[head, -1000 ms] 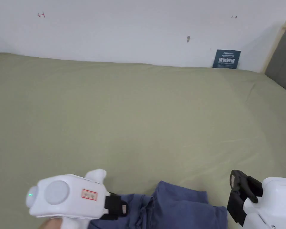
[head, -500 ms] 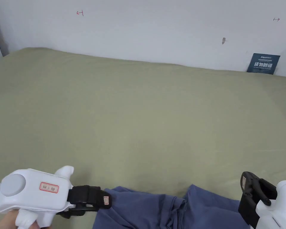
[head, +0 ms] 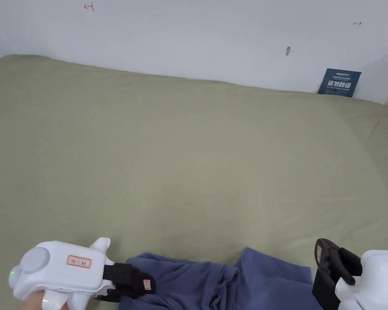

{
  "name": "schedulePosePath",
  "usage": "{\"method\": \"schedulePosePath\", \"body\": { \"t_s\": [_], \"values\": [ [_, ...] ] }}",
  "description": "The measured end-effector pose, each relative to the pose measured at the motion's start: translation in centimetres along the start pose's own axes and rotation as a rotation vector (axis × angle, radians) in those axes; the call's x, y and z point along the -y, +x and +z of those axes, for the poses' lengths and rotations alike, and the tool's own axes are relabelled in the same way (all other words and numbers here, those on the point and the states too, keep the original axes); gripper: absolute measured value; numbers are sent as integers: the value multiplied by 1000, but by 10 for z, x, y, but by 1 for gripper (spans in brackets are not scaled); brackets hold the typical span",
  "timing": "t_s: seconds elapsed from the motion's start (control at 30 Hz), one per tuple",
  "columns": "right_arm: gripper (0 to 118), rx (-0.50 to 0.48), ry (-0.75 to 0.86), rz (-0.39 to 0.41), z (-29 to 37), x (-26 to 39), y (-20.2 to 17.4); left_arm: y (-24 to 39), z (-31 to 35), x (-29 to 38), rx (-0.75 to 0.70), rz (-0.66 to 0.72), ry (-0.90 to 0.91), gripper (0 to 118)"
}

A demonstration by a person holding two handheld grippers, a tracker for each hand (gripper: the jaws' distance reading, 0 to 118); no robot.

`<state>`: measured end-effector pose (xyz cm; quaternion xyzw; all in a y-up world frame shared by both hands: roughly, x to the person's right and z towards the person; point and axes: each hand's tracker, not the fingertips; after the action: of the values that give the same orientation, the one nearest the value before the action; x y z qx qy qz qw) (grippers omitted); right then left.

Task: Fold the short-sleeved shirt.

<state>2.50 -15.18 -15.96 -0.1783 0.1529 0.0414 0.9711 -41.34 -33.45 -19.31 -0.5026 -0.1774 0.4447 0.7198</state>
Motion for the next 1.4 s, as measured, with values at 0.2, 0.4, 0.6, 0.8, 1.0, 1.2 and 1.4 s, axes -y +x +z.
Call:
{"method": "schedulePosePath", "body": {
  "t_s": [0.2,0.4,0.6,0.8,1.0,1.2,1.4],
  "values": [
    [1,-9,40,-12,9,-10,8,27,74,8,-105,-69,191,13],
    [1,-8,91,-6,7,-20,10,70,151,31,-408,-133,317,13],
    [1,-4,99,-27,11,-18,15,140,116,46,-546,-249,245,13],
    [1,2,83,-50,16,-8,20,197,54,52,-614,-384,165,13],
    [1,18,76,-59,21,-4,29,219,-34,59,-689,-488,37,13],
    [1,37,56,-75,22,1,41,211,-122,66,-585,-473,-51,104],
    [1,50,44,-73,24,3,46,208,-77,61,-413,-326,92,102]
  ]
}}
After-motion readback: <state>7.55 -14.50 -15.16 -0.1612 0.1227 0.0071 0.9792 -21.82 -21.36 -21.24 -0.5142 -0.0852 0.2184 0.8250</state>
